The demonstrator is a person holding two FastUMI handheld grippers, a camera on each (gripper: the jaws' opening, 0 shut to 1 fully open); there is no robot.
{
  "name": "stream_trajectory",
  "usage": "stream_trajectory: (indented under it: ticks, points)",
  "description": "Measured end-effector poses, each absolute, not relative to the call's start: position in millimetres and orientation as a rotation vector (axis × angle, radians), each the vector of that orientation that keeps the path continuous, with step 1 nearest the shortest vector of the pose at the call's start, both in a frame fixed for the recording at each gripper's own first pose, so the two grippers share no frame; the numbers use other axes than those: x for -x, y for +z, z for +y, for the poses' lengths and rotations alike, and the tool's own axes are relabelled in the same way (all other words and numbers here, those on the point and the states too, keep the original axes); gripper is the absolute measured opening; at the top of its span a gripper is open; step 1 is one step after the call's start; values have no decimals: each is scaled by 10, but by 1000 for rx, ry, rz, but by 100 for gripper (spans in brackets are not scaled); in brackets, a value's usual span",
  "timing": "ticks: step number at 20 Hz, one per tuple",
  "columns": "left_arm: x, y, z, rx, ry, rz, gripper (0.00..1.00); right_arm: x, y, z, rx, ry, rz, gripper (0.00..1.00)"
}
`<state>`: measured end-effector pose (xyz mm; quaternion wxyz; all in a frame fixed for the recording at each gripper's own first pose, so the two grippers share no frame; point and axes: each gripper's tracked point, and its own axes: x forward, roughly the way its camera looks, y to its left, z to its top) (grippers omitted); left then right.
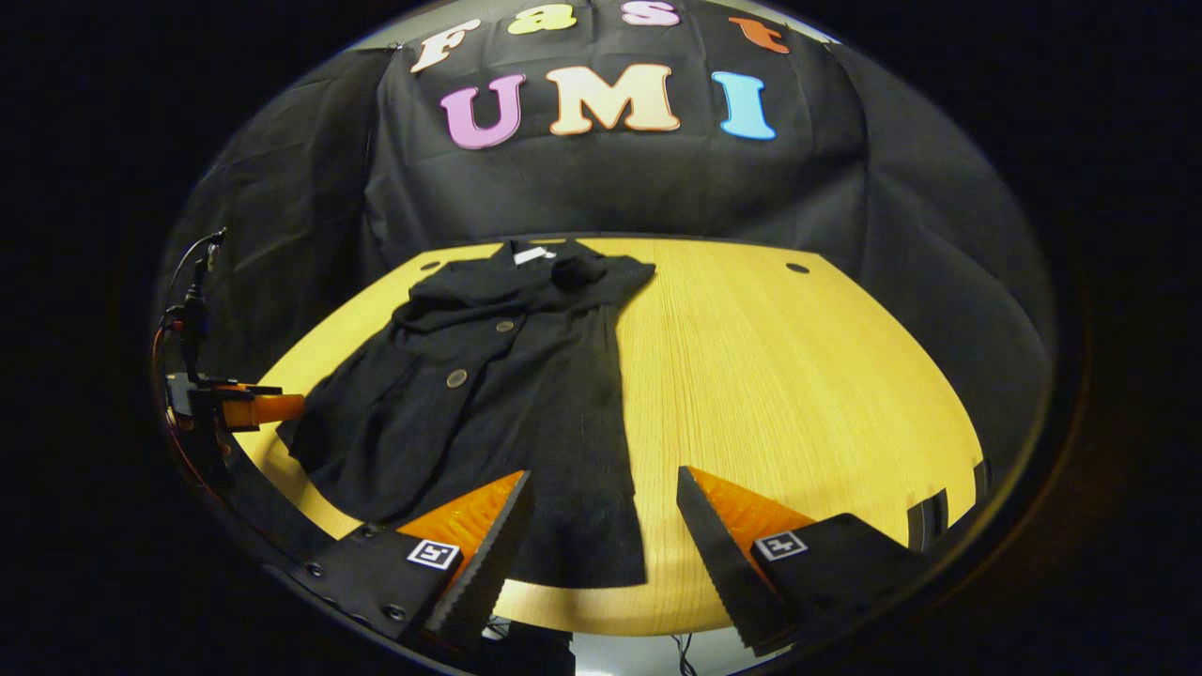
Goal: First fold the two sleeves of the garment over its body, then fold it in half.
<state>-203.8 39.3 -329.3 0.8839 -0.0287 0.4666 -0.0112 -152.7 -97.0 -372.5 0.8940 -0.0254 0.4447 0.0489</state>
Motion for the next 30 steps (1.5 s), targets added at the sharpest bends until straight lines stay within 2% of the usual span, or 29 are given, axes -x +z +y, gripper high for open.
stream_trajectory:
  ticks: [1, 2, 4, 5, 6, 7, 9, 10, 11, 13, 14, 17, 18, 19, 21, 30]
  points:
    - [2075, -3342, 396, 56, -20, 984, 95, 1547, -3782, -976, 59, 100, 941, 93]
    - [2120, -3390, 399, 51, -18, 996, 95, 1586, -3845, -994, 65, 98, 962, 98]
    - [2169, -3439, 391, 50, -9, 1010, 95, 1595, -3934, -998, 72, 97, 993, 98]
    - [2153, -3423, 391, 44, -11, 996, 96, 1586, -3967, -1001, 76, 97, 1007, 94]
    - [2147, -3440, 379, 42, -12, 991, 96, 1600, -3997, -1004, 79, 96, 1016, 98]
    - [2155, -3452, 380, 37, -9, 996, 95, 1594, -4014, -999, 79, 98, 1023, 93]
    - [2163, -3457, 375, 26, -8, 987, 96, 1666, -4105, -982, 74, 108, 1056, 98]
    - [2165, -3455, 353, 30, -5, 979, 96, 1652, -4111, -988, 68, 111, 1047, 94]
    - [2155, -3435, 343, 30, -4, 970, 96, 1657, -4109, -974, 63, 119, 1050, 98]
    - [2165, -3454, 277, 39, -24, 952, 83, 1684, -4130, -882, 71, 154, 1045, 78]
    - [2149, -3452, 234, 44, -46, 942, 69, 1705, -4130, -832, 74, 175, 1045, 60]
    - [2139, -3437, 104, 114, -102, 911, 29, 1706, -4125, -753, 81, 189, 1047, 15]
    - [2127, -3425, 101, 151, -101, 910, 16, 1688, -4134, -746, 74, 193, 1055, 9]
    - [2129, -3436, 100, 195, -100, 915, 5, 1689, -4143, -753, 60, 190, 1059, 5]
    - [2189, -3421, 69, 292, -92, 946, 0, 1699, -4137, -752, 38, 184, 1059, 3]
    - [2575, -3320, 30, 191, -110, 1019, 0, 1955, -4042, -766, 5, 199, 1102, 3]
